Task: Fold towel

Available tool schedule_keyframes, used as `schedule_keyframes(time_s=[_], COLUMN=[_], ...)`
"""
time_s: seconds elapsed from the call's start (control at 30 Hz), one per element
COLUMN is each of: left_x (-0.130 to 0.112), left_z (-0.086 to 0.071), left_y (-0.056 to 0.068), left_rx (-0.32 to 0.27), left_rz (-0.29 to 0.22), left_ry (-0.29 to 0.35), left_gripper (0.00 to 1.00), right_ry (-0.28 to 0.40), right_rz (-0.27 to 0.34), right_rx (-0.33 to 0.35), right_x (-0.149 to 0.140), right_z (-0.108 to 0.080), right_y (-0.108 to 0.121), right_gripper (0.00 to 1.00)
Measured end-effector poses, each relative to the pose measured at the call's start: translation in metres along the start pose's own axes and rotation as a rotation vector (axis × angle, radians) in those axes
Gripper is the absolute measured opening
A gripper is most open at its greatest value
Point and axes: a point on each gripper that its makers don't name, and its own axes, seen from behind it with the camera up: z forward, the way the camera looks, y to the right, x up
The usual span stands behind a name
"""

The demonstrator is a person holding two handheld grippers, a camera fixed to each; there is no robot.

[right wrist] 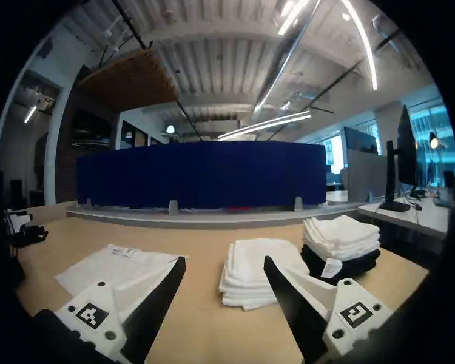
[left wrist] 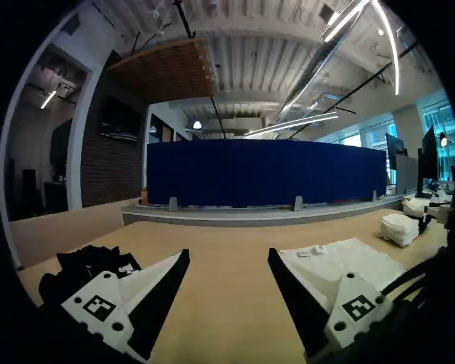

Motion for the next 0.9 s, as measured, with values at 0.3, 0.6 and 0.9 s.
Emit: schedule_keyframes(time_s=[0.3, 0.6, 0.9], left_x=[0.087, 0.168, 0.184], left_z=[-0.002, -0.007, 0.000], left_y=[0.005, 0.013, 0.021], left_rx=[-0.022, -0.053, -0.096], left_rz=[0.011, 0.019, 0.035], left_ry=[0.021, 0.011, -0.028], left_gripper=[0.96, 0.96, 0.96], right_ry=[0.008, 0.073, -0.001], right_rz=[0.024, -0.013, -0.069], right_rx=[0.044, -0.012, 0.016], right_x=[0.072, 0.173, 0.184], right_z=[-0.004, -0.010, -0.007], right_y=[-0.016, -0.003, -0.006], right_gripper=[1.00, 1.00, 1.00])
